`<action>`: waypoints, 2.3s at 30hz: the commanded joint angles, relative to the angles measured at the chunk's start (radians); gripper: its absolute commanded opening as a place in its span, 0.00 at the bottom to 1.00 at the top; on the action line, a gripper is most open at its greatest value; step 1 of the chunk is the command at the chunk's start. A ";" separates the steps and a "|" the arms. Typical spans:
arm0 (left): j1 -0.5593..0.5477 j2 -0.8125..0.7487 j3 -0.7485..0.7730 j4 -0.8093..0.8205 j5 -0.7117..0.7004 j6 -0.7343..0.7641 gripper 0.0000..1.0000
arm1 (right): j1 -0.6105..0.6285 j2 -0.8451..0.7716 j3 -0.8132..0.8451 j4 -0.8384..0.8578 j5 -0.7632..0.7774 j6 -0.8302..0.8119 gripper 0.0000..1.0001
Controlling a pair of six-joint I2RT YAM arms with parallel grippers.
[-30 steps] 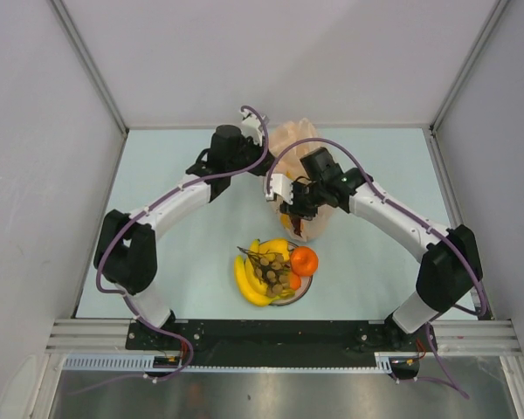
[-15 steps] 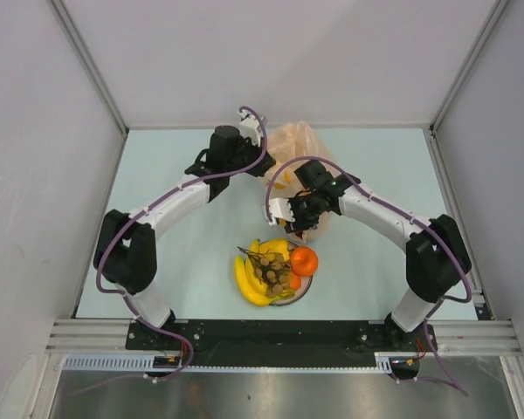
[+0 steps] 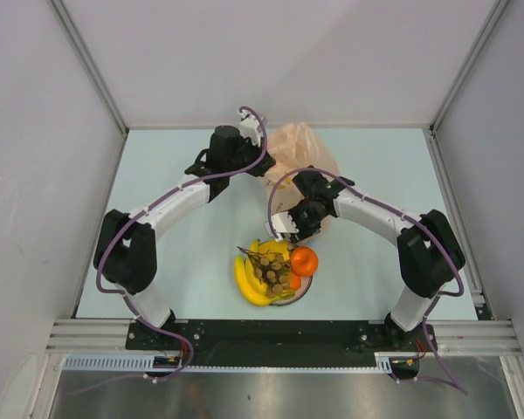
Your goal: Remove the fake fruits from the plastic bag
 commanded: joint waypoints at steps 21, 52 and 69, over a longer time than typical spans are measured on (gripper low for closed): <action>0.001 -0.021 -0.006 0.011 -0.013 0.020 0.00 | 0.019 0.038 -0.033 -0.020 0.000 -0.212 0.36; -0.005 0.001 -0.012 0.055 0.033 -0.091 0.01 | 0.096 -0.503 -0.025 0.331 0.000 0.381 0.00; -0.039 -0.030 0.017 0.042 0.007 -0.077 0.00 | -0.022 -0.310 -0.026 0.907 0.345 0.581 0.00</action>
